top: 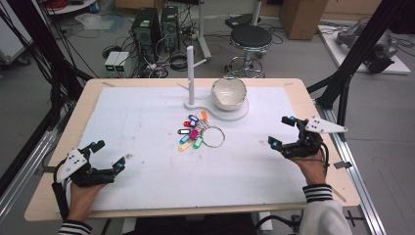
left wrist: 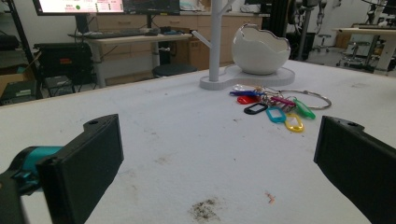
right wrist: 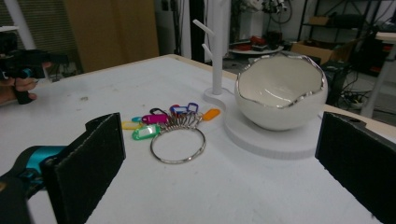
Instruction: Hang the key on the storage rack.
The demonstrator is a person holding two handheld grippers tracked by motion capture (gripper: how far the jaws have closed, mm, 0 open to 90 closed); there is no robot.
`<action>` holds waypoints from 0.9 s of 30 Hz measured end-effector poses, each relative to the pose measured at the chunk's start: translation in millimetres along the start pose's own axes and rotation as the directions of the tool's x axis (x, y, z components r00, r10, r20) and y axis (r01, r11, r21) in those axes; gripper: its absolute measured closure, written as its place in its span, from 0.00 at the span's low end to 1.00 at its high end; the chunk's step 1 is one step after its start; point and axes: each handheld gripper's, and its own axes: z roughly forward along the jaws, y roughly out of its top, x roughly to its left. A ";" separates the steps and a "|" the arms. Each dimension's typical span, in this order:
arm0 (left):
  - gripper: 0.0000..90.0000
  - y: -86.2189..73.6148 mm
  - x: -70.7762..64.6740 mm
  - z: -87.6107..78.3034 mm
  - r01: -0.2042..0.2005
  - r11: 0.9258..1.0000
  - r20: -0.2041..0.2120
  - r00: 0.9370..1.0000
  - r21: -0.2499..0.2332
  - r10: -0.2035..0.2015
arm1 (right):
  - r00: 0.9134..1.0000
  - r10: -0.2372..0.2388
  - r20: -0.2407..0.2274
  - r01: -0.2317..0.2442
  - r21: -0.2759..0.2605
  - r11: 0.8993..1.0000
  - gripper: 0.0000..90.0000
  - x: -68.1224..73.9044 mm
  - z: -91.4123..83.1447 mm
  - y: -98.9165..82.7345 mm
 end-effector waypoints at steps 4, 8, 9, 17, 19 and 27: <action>0.02 0.0 -0.3 0.2 0.002 1.000 -0.004 1.000 0.001 -0.002 | 0.999 -0.027 -0.031 0.028 0.051 0.998 0.01 -3.5 14.5 25.5; 0.02 0.1 -0.4 0.0 -0.010 1.000 -0.004 1.000 0.003 0.010 | 0.997 -0.051 -0.061 0.057 0.110 0.992 0.01 -5.7 33.2 45.7; 0.02 0.1 -0.4 -0.1 -0.010 1.000 -0.002 1.000 0.004 0.010 | 0.996 -0.051 -0.074 0.060 0.122 0.991 0.01 -6.3 38.1 49.9; 0.02 0.1 -0.4 0.0 -0.012 1.000 -0.002 1.000 0.002 0.012 | 0.979 -0.115 -0.166 0.152 0.234 0.960 0.01 -2.1 74.5 74.4; 0.02 0.1 -0.4 0.0 -0.011 1.000 -0.001 1.000 0.004 0.011 | 0.974 -0.126 -0.186 0.173 0.266 0.948 0.01 0.8 83.3 78.2; 0.02 0.1 -0.3 0.1 -0.010 1.000 -0.002 1.000 0.003 0.010 | 0.957 -0.160 -0.244 0.241 0.354 0.904 0.01 9.7 113.6 83.3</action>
